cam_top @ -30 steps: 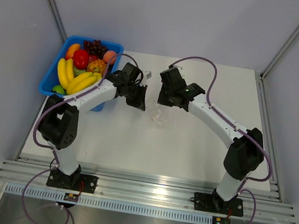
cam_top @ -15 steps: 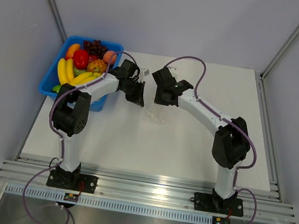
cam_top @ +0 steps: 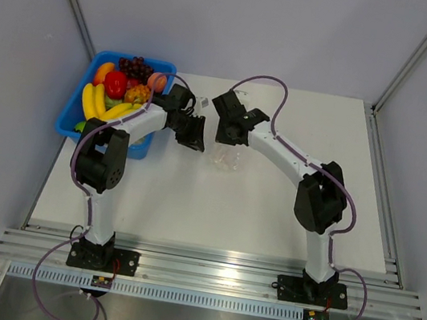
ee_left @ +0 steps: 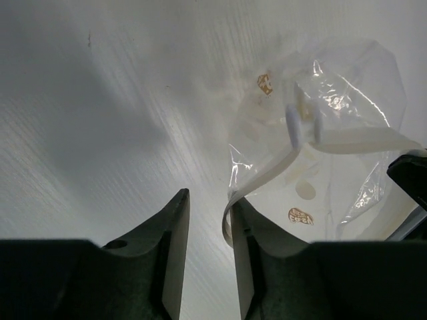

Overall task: Place the food in the zip-top bag and seal the zipper
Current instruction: Open the zipper of the food storage bag at the center of the board.

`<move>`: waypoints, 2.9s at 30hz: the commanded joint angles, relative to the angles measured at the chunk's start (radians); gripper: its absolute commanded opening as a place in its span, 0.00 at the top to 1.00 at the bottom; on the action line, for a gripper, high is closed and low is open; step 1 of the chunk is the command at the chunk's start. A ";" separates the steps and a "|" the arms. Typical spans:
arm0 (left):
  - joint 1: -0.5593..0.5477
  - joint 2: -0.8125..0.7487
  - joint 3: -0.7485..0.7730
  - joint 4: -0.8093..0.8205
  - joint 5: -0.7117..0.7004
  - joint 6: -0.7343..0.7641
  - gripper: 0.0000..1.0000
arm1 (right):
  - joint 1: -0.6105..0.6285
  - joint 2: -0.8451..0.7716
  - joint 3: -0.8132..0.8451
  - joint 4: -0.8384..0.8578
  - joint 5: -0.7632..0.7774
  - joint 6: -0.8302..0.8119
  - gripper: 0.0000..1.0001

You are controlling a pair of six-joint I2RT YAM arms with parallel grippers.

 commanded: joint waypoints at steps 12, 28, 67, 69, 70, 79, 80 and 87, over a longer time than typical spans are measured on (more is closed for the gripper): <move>0.015 -0.045 0.105 -0.058 -0.091 -0.002 0.51 | 0.012 0.091 0.132 -0.045 -0.034 -0.014 1.00; 0.015 0.011 0.105 -0.035 -0.038 -0.041 1.00 | 0.014 0.002 0.118 -0.053 -0.037 -0.014 1.00; 0.016 0.014 0.094 -0.045 -0.038 -0.021 0.71 | 0.023 -0.029 0.058 0.009 -0.105 0.039 1.00; 0.016 0.011 0.102 -0.048 -0.038 -0.021 0.69 | 0.026 -0.009 0.074 -0.010 -0.100 0.038 1.00; 0.016 0.011 0.105 -0.051 -0.035 -0.021 0.69 | 0.026 -0.003 0.091 -0.016 -0.093 0.036 1.00; 0.016 -0.027 0.131 -0.074 -0.044 -0.030 0.67 | 0.030 0.082 0.186 -0.120 -0.048 0.045 1.00; 0.016 -0.030 0.133 -0.077 -0.042 -0.032 0.67 | 0.030 0.082 0.186 -0.119 -0.047 0.047 1.00; 0.015 -0.033 0.133 -0.085 -0.048 -0.032 0.66 | 0.029 0.051 0.158 -0.090 -0.051 0.044 1.00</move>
